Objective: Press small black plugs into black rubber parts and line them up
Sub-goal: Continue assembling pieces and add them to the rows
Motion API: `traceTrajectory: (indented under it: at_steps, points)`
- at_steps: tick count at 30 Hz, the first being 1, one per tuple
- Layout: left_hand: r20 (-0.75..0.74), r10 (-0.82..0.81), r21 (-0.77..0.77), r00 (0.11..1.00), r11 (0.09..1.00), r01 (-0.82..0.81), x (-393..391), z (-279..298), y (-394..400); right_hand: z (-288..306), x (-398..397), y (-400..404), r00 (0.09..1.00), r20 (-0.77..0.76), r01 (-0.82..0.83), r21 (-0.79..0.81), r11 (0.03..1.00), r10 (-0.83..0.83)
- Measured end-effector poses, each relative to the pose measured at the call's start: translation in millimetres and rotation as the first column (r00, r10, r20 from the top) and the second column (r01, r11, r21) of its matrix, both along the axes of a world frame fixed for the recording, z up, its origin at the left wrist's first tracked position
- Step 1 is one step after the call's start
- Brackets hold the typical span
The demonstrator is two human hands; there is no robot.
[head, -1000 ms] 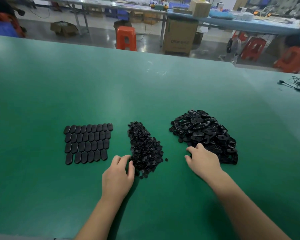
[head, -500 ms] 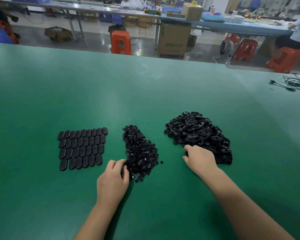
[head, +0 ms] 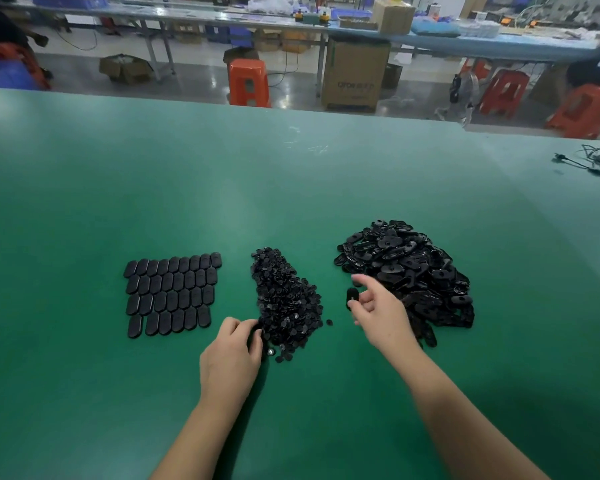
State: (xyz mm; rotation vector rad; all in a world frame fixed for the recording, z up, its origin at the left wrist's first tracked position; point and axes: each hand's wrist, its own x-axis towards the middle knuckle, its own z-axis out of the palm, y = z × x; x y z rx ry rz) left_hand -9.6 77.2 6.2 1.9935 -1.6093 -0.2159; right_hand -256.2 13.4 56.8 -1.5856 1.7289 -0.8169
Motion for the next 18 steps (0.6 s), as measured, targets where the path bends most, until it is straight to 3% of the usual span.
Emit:
traceTrajectory:
  at_steps: [3, 6, 11, 18]
  points:
    - [-0.026, 0.019, -0.004, 0.999, 1.0, -0.019, 1, 1, -1, -13, 19, 13, 0.935, 0.348, 0.043, 0.072, 0.997, -0.065]
    - [-0.052, 0.04, 0.01, 0.998, 0.999, -0.04, 1, 3, -1, -26, 35, 24, 0.846, 0.513, 0.127, 0.074, 0.989, -0.147]
    - [-0.075, 0.086, 0.075, 0.993, 0.994, -0.08, 2, 7, -9, -45, 45, 37, 0.812, 0.553, 0.238, -0.021, 0.971, -0.187]
    - [-0.038, 0.102, 0.197, 0.994, 0.976, -0.092, 7, 14, -28, -45, 41, 31, 0.809, 0.565, 0.187, 0.01, 0.982, -0.16]
